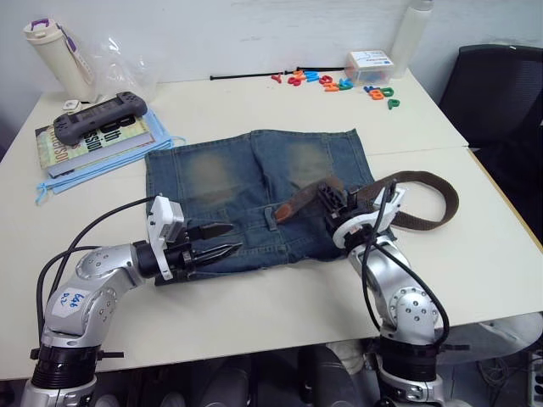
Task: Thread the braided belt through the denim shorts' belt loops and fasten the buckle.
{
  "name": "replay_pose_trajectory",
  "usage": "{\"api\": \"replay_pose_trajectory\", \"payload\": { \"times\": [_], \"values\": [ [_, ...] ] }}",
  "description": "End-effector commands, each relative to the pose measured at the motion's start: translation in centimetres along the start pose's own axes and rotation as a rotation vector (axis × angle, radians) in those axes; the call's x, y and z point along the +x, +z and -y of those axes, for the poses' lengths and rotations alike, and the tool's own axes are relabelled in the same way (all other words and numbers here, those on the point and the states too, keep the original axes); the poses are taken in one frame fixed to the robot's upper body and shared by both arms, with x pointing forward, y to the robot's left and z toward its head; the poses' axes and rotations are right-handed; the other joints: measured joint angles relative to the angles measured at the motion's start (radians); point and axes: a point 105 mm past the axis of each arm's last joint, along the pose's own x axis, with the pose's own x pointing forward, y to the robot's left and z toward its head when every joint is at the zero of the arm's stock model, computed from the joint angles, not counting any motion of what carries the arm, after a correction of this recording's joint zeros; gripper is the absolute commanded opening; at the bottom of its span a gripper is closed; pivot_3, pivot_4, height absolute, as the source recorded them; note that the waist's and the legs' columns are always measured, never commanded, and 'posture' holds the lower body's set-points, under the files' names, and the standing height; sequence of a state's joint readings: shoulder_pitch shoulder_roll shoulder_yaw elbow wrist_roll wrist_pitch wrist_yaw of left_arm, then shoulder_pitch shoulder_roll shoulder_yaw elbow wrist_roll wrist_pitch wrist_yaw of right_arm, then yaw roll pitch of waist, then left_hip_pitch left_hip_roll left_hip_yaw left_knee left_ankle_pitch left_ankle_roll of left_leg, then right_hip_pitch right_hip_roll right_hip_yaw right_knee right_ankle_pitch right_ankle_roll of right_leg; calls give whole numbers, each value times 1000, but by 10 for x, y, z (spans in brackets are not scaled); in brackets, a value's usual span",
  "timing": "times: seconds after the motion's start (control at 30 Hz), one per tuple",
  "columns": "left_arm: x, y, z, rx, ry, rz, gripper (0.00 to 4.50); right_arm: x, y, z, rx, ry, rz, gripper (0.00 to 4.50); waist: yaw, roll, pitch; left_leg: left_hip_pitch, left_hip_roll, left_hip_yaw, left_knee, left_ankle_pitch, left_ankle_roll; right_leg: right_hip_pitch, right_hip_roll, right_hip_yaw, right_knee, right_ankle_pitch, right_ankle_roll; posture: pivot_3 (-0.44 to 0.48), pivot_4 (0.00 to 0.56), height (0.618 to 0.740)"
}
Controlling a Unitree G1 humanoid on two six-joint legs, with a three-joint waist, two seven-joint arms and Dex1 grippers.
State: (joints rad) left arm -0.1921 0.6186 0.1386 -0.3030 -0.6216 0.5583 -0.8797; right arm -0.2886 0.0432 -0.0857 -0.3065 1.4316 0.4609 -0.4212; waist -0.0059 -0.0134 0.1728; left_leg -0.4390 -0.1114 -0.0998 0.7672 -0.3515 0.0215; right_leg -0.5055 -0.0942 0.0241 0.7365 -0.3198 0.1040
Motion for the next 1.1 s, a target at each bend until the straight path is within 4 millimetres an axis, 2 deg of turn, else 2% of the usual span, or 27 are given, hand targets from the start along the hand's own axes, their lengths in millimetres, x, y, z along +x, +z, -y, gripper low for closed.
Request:
{"api": "replay_pose_trajectory", "payload": {
  "times": [0.03,0.3,0.5,0.7,0.9,0.97,1.1],
  "values": [
    [-1,9,1,45,-3,10,2571,3,-18,-1,1,12,-71,0,-3,0,0,0,0,0,0,0,0,0,0,0,0,0,0,0,150,659],
    [0,8,0,47,-3,6,2571,13,-35,7,-58,-23,-154,0,-27,0,0,0,0,1,0,0,-1,-3,1,2,5,-1,-2,0,150,659],
    [-1,7,0,47,0,1,2571,19,-52,5,-102,-20,-232,0,-23,0,0,-2,1,1,1,1,-4,-8,1,3,10,-2,-4,0,150,659],
    [-4,5,-4,41,23,-13,2571,21,-57,-2,-89,15,-248,0,-25,0,0,-2,1,1,1,1,-4,-8,1,3,10,-3,-4,0,150,659],
    [-22,-1,-26,-66,115,-23,2571,20,-60,0,-91,17,-258,0,-25,0,0,-2,0,1,1,1,-3,-8,1,3,11,-3,-5,0,150,659],
    [-28,-3,-34,-172,143,-12,2571,20,-60,-1,-93,20,-260,0,-24,0,0,-2,0,1,1,1,-3,-9,1,3,12,-3,-5,0,150,659],
    [-28,-9,-33,-268,138,-41,2571,20,-61,-2,-102,30,-264,0,-26,0,0,-2,0,1,1,1,-4,-9,1,3,12,-3,-5,0,150,659]
  ]
}}
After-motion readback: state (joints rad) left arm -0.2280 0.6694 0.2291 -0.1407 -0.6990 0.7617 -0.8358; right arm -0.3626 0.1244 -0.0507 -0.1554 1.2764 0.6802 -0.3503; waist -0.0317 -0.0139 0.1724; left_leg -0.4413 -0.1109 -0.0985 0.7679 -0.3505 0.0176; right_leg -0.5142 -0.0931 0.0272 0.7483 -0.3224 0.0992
